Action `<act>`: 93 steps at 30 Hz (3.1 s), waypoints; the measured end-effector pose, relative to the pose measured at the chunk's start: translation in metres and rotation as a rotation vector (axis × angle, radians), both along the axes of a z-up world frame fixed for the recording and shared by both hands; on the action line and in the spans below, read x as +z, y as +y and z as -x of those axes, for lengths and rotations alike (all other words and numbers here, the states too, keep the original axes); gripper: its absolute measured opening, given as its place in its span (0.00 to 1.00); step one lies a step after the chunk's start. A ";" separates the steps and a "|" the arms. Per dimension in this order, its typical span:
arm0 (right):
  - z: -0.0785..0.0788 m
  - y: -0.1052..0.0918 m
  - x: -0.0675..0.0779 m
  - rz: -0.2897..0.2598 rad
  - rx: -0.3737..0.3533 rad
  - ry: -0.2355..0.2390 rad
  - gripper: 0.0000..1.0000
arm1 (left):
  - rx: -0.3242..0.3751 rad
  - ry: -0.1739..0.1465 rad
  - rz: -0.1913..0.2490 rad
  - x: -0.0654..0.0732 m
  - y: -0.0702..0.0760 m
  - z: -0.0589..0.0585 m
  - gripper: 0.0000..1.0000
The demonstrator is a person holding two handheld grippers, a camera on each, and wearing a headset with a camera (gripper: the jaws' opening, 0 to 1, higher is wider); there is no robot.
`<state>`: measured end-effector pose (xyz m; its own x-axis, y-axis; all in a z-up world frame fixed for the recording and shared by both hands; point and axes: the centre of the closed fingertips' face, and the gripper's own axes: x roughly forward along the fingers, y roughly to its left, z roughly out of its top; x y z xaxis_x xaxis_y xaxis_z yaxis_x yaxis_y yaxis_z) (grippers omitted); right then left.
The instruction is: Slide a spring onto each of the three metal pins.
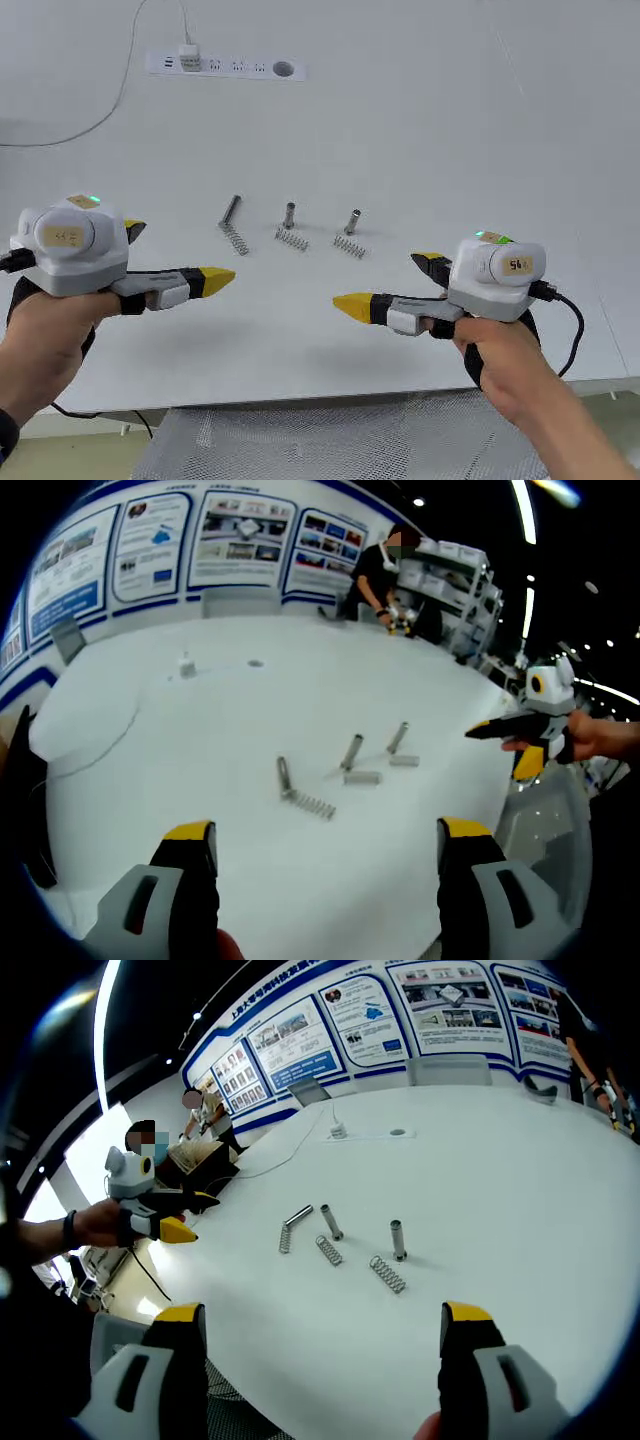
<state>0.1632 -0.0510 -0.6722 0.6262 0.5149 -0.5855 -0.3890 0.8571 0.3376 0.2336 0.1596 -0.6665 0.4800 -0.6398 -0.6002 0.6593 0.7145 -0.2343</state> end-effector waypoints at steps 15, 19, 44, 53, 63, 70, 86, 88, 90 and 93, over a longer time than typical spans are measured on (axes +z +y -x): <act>0.003 -0.002 -0.003 -0.006 -0.007 0.010 0.99 | -0.044 0.007 -0.029 -0.012 -0.012 -0.019 0.90; 0.004 -0.001 -0.003 -0.016 -0.009 0.013 0.99 | -0.065 0.009 -0.044 -0.016 -0.015 -0.023 0.90; 0.006 -0.007 -0.006 -0.024 -0.028 0.026 0.98 | -0.120 0.032 -0.109 -0.040 -0.039 -0.061 0.83; 0.009 -0.002 -0.010 -0.027 -0.017 0.036 0.98 | -0.122 0.055 -0.123 -0.056 -0.042 -0.070 0.82; 0.009 0.001 -0.015 -0.035 -0.013 0.050 0.98 | -0.104 0.068 -0.120 -0.072 -0.051 -0.082 0.73; 0.011 -0.001 -0.017 -0.036 -0.014 0.056 0.97 | -0.086 0.088 -0.137 -0.083 -0.050 -0.089 0.56; 0.012 0.002 -0.021 -0.041 -0.009 0.066 0.97 | -0.047 0.073 -0.148 -0.087 -0.049 -0.102 0.35; 0.012 0.002 -0.021 -0.041 -0.009 0.068 0.97 | -0.051 0.074 -0.149 -0.088 -0.051 -0.102 0.34; 0.012 0.002 -0.022 -0.040 -0.010 0.069 0.97 | -0.053 0.075 -0.152 -0.089 -0.052 -0.103 0.32; 0.012 0.002 -0.022 -0.040 -0.012 0.070 0.97 | -0.050 0.089 -0.151 -0.092 -0.053 -0.103 0.28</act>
